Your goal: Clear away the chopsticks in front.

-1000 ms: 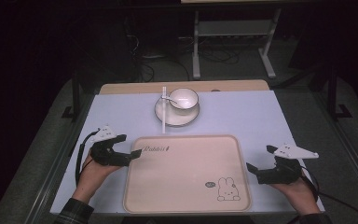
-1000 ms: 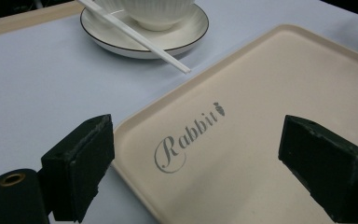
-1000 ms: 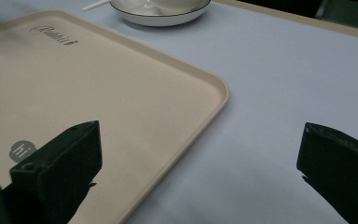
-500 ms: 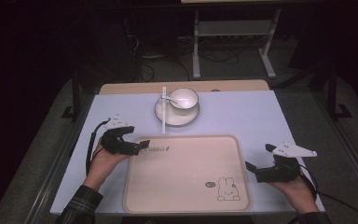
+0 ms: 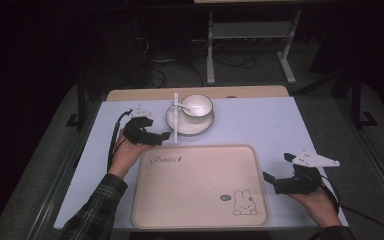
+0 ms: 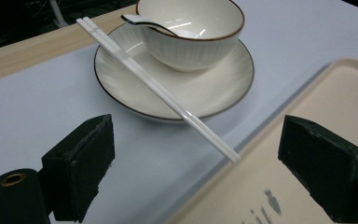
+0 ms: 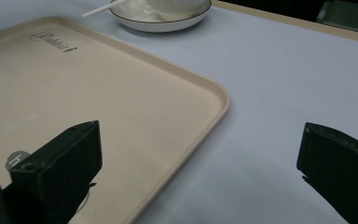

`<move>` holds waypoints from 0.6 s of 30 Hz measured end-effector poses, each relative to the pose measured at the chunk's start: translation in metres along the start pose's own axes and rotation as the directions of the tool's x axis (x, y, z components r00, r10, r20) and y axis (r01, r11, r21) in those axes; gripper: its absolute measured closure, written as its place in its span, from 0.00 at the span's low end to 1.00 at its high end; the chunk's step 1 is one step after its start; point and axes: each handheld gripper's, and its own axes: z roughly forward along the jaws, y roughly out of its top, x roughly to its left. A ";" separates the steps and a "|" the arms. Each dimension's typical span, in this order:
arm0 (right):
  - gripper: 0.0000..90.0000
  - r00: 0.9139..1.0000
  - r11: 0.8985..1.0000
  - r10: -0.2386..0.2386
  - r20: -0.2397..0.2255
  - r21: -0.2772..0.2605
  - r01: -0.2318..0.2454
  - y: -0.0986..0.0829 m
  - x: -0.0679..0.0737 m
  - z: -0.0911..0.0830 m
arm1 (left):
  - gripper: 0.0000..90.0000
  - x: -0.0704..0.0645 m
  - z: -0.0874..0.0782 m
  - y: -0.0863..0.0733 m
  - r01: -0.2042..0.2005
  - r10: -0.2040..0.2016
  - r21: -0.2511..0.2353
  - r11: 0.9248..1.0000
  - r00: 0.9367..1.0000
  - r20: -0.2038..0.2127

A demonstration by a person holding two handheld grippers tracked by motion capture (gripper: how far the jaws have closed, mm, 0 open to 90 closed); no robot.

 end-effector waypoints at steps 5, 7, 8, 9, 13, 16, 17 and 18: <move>0.00 1.000 1.000 -0.003 -0.009 -0.008 0.002 0.000 0.000 0.001 | 0.15 0.007 0.021 0.012 0.022 -0.022 0.009 1.000 1.000 -0.003; 0.00 1.000 1.000 0.000 -0.010 -0.007 0.000 0.000 0.000 0.001 | 0.15 0.010 0.031 0.017 0.033 -0.033 0.018 0.999 0.999 -0.001; 0.00 1.000 1.000 0.002 -0.011 -0.008 -0.002 0.000 -0.001 0.001 | 0.16 0.011 0.035 0.019 0.035 -0.035 0.025 0.999 0.999 -0.003; 0.00 1.000 1.000 0.004 -0.011 -0.010 -0.004 0.000 -0.001 0.001 | 0.16 0.012 0.040 0.022 0.032 -0.031 0.037 0.999 0.999 -0.008; 0.00 1.000 1.000 0.009 -0.017 -0.019 -0.009 0.000 -0.001 0.000 | 0.21 0.017 0.058 0.029 0.042 -0.040 0.076 0.996 0.999 -0.030; 0.00 1.000 1.000 0.013 -0.019 -0.023 -0.013 0.000 -0.001 -0.001 | 0.24 0.019 0.071 0.032 0.046 -0.039 0.128 0.991 0.998 -0.052; 0.00 1.000 1.000 0.014 -0.020 -0.024 -0.014 0.000 -0.002 -0.001 | 0.25 0.020 0.075 0.033 0.050 -0.043 0.135 0.990 0.998 -0.053; 0.00 1.000 1.000 0.016 -0.022 -0.024 -0.016 0.000 -0.002 -0.001 | 0.27 0.021 0.079 0.033 0.051 -0.043 0.146 0.988 0.997 -0.057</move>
